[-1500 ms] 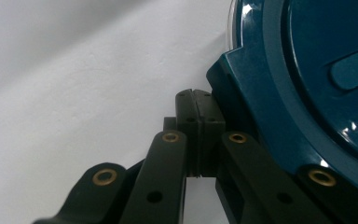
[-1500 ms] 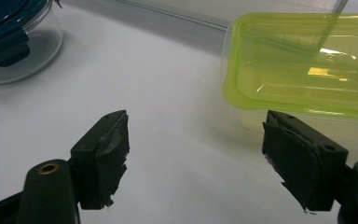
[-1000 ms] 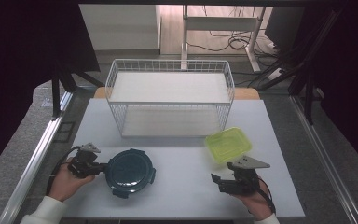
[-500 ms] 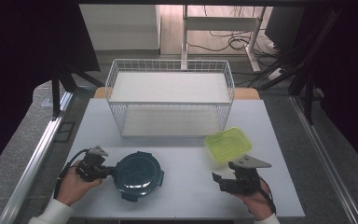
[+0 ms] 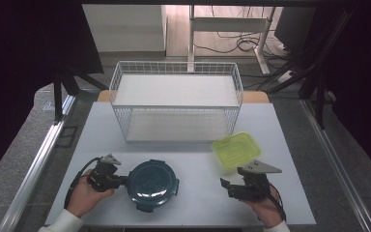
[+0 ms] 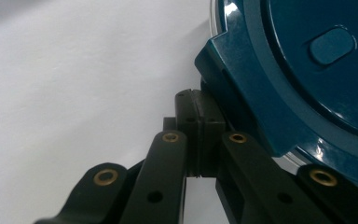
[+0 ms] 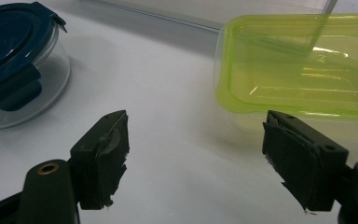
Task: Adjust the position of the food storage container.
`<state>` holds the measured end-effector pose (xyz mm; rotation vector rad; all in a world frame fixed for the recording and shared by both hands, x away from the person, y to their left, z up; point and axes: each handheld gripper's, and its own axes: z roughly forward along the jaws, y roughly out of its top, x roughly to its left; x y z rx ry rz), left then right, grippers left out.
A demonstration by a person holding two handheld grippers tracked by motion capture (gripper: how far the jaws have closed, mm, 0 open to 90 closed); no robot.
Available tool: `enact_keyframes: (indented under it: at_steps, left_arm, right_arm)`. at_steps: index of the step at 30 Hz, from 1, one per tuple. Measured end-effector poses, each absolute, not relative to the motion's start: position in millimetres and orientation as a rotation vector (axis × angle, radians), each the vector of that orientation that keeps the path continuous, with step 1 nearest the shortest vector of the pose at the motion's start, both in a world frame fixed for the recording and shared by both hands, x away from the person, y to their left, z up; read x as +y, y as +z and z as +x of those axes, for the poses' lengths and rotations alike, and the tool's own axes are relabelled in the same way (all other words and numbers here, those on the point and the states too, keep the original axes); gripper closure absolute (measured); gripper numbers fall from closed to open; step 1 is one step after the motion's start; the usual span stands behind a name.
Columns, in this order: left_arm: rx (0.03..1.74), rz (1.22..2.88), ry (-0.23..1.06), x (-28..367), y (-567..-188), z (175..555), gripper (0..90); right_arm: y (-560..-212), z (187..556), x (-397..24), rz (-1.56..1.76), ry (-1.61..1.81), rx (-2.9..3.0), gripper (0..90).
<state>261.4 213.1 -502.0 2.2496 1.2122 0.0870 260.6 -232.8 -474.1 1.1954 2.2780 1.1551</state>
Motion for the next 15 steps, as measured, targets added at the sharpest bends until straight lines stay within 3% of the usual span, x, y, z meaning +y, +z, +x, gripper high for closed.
enact_keyframes:
  at_steps: [15]
  left_arm:
    - [1.171, 2.248, 0.017, 176, -501, 258, 90.0]
  right_arm:
    - [-474, 261, -235, 1.211, 1.152, 2.273, 22.3]
